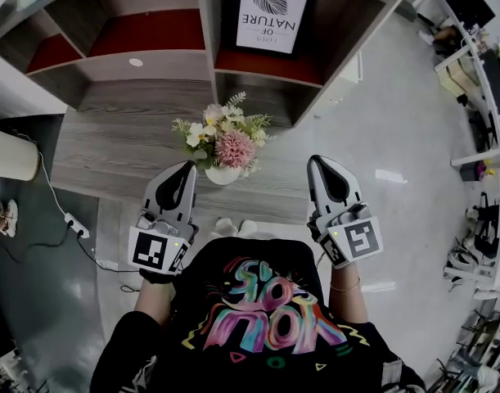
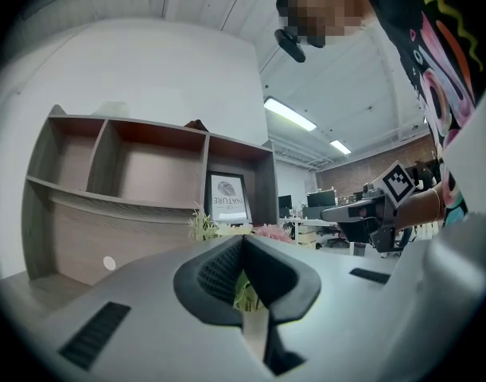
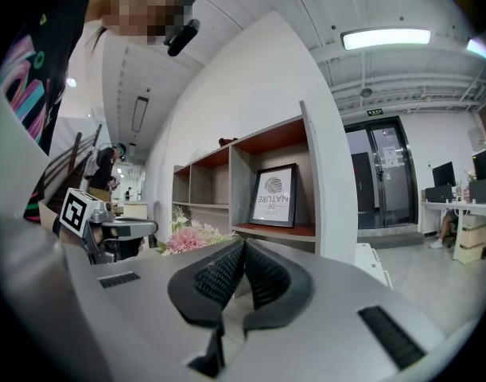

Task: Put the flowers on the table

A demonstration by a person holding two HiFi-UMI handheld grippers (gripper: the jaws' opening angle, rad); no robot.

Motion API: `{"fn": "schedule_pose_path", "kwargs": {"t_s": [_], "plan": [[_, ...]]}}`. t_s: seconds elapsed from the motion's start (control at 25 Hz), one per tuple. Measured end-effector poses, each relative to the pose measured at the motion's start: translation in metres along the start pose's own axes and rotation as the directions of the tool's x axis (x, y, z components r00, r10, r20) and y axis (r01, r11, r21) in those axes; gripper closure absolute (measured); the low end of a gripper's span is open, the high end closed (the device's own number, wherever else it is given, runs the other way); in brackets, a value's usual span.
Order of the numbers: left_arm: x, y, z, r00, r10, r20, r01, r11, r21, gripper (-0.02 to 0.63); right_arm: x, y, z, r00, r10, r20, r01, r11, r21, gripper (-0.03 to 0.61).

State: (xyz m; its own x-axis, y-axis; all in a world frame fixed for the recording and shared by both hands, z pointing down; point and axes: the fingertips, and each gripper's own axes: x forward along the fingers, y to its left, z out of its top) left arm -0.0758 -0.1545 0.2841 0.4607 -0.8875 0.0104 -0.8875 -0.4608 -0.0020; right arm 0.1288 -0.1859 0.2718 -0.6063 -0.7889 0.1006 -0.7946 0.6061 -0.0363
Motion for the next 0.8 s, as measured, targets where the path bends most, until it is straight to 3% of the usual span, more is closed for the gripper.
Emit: {"fn": "schedule_pose_path", "kwargs": {"t_s": [0.28, 0.8], "plan": [[0.006, -0.007, 0.000, 0.998, -0.056, -0.007, 0.056, 0.998, 0.006, 0.589, -0.001, 0.001, 0.001, 1.000, 0.005, 0.009, -0.005, 1.000, -0.006, 0.565], [0.008, 0.003, 0.002, 0.998, -0.059, -0.005, 0.059, 0.998, 0.024, 0.591, -0.002, 0.002, -0.002, 1.000, 0.012, 0.002, -0.012, 1.000, -0.006, 0.565]]}}
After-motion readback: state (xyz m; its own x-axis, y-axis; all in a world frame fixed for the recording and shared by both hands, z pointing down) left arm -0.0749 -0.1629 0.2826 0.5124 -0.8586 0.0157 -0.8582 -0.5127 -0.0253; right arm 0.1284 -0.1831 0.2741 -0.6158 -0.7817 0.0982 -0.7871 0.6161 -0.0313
